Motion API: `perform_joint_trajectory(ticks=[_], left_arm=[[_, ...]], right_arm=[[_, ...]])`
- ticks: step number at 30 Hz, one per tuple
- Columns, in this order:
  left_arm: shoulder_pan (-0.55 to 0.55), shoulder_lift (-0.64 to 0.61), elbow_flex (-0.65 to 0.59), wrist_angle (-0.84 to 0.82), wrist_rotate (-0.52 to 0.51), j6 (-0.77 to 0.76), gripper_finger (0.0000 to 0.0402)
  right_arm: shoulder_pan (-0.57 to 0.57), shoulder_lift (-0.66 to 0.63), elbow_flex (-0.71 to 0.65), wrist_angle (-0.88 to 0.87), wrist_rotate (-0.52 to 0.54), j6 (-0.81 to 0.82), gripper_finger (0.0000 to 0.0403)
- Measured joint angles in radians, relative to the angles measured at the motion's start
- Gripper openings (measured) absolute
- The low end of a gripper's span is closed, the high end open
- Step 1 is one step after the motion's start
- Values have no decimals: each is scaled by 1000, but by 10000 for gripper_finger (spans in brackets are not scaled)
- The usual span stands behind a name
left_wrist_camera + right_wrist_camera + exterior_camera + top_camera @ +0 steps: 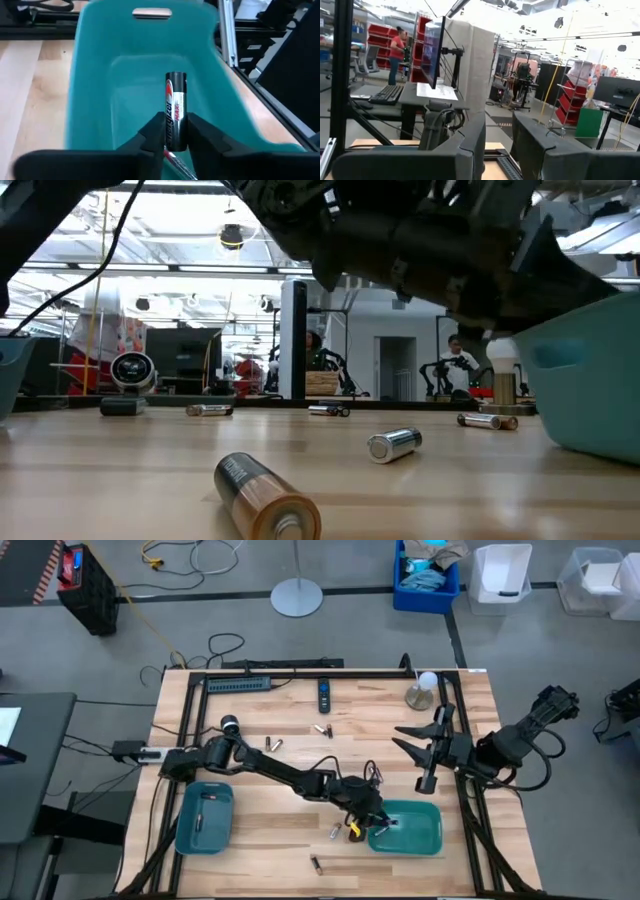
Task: Sort batteries
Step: Put the silver battery into the green bin
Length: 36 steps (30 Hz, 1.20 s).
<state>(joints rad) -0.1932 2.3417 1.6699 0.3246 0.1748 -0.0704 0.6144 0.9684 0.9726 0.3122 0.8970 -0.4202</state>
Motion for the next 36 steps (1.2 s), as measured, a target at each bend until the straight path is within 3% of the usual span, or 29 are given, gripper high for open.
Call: perform_joint_trajectory(ticks=[6,10,15,19,22,28,32,36], left_arm=[[0,-11,2,3,-27,29,173],[-6,-31,2,9,-27,41,197],[-32,-132,-3,-59,-53,136,191],[-65,-269,-4,-344,-185,226,177],[-105,-369,-77,-482,-308,244,163],[-173,-527,-364,-517,-460,34,136],[-179,-557,-511,-516,-474,-149,131],[-196,-556,-565,-495,-473,-219,145]], right_arm=[[-1,0,0,-16,0,2,113],[0,0,0,-29,0,16,113],[6,0,0,-79,1,62,113],[36,0,0,-115,33,82,113],[70,0,0,-156,76,97,113],[108,4,0,-268,101,213,113],[96,34,0,-277,102,237,113],[70,79,0,-268,102,238,113]])
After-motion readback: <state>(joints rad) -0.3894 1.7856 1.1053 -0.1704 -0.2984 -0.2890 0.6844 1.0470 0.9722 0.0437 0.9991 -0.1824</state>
